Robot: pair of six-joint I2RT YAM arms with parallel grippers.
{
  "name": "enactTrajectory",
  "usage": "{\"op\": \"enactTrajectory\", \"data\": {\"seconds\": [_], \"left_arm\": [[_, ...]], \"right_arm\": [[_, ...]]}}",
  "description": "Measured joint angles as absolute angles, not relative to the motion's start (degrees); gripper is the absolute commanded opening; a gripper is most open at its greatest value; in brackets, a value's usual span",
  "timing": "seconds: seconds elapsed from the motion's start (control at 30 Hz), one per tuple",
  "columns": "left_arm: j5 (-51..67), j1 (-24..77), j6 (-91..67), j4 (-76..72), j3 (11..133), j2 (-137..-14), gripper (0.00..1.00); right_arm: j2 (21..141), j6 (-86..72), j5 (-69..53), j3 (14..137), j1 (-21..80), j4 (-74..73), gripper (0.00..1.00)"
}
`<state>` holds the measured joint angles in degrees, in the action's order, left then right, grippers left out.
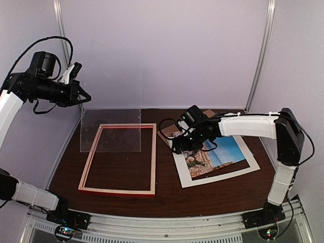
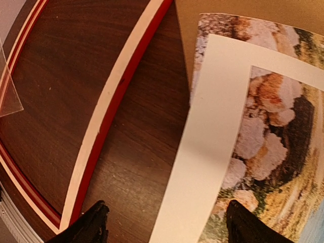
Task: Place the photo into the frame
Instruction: Pick up the glass panel at the center of the board, then move the frame body to the center of the board.
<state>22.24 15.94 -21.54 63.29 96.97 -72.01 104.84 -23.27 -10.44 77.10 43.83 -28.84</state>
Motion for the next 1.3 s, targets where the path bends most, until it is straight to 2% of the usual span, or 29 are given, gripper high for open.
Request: {"op": "enactTrajectory", "data": {"seconds": [0.3, 0.53, 1.1, 1.3], "left_arm": [[9.5, 15.8, -19.0, 68.3, 101.7, -71.9, 0.00], [6.6, 15.8, -18.3, 69.2, 101.7, -71.9, 0.00], [13.8, 15.8, -18.1, 65.7, 98.6, -71.5, 0.00], [19.5, 15.8, -19.7, 61.1, 94.0, -70.5, 0.00]], "right_arm": [[120.4, -24.6, -10.0, 92.6, 51.3, -28.7, 0.75], [127.0, -25.7, -9.4, 98.7, 53.8, -29.2, 0.66], [130.4, -26.0, -3.2, 100.9, 54.4, -30.9, 0.36], [126.5, -26.9, -0.9, 94.4, 54.0, -28.5, 0.29]]}}
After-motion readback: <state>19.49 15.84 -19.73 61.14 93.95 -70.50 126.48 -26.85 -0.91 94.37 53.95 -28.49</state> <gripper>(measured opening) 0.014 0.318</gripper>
